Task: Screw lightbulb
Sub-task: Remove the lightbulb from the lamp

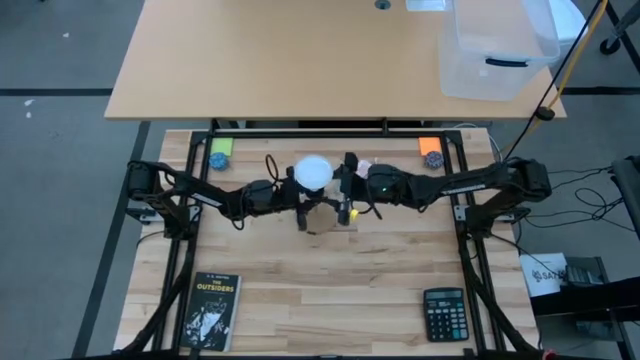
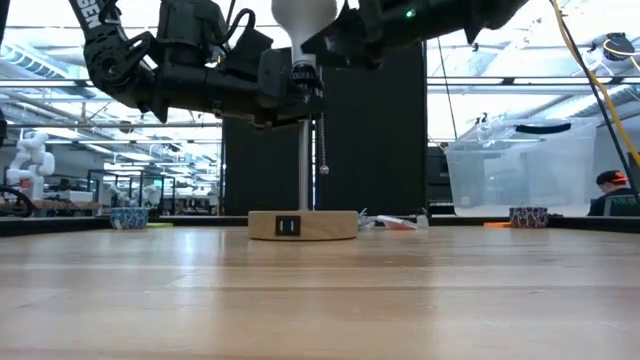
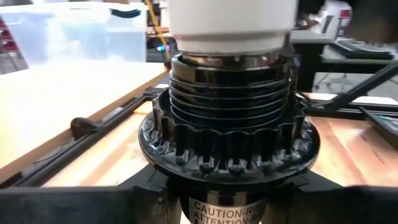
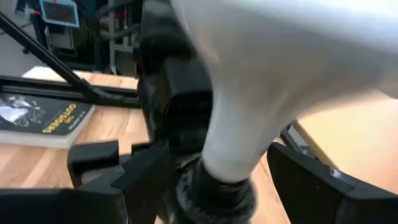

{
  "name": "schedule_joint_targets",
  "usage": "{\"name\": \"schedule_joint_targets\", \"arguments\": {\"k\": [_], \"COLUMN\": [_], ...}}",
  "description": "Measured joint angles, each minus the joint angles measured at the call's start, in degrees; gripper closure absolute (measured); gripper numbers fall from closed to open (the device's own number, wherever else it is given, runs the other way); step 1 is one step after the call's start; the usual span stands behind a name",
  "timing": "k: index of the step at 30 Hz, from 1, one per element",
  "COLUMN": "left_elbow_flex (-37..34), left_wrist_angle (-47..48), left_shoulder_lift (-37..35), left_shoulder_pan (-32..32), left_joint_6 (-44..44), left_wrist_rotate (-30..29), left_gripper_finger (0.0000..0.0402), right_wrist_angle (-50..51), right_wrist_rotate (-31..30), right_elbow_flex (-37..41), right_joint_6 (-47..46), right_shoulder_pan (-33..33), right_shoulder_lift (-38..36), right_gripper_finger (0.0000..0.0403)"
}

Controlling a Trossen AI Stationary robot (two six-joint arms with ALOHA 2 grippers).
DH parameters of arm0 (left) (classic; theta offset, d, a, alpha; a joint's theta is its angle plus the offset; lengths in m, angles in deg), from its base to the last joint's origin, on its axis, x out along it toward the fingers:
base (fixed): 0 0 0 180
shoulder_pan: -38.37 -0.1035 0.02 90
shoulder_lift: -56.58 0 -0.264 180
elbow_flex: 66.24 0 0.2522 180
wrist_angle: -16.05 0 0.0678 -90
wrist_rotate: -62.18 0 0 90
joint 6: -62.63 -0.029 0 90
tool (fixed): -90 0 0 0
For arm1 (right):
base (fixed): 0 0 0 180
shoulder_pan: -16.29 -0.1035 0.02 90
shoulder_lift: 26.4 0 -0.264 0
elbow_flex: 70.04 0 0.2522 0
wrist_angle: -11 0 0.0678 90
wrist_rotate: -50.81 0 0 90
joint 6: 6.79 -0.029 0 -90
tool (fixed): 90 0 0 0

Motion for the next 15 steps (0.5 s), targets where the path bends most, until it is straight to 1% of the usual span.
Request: {"name": "schedule_joint_targets", "arguments": {"k": [2, 6, 10, 15], "left_elbow_flex": [0.0, 0.0, 0.0, 0.0], "left_wrist_angle": [0.0, 0.1, 0.0, 0.2], "left_shoulder_lift": [0.0, 0.0, 0.0, 0.1], "left_shoulder_pan": [0.2, 0.7, 0.8, 0.8], "left_joint_6": [0.0, 0.0, 0.0, 0.0], "left_wrist_rotate": [-1.0, -2.7, -3.0, -3.0], "left_gripper_finger": [0.0259, 0.0259, 0.0259, 0.0259], "right_wrist_angle": [-2.3, -11.0, -21.5, -26.4], "right_wrist_rotate": [-0.2, -0.4, -4.8, -5.5], "right_elbow_flex": [0.0, 0.0, 0.0, 0.0], "right_joint_6": [-0.7, -2.2, -2.0, -1.0], "right_shoulder_pan": [-0.1, -0.1, -0.3, -0.3], "right_shoulder_lift": [2.1, 6.2, 9.2, 10.5], "right_gripper_finger": [0.0138, 0.0138, 0.0138, 0.0144]}}
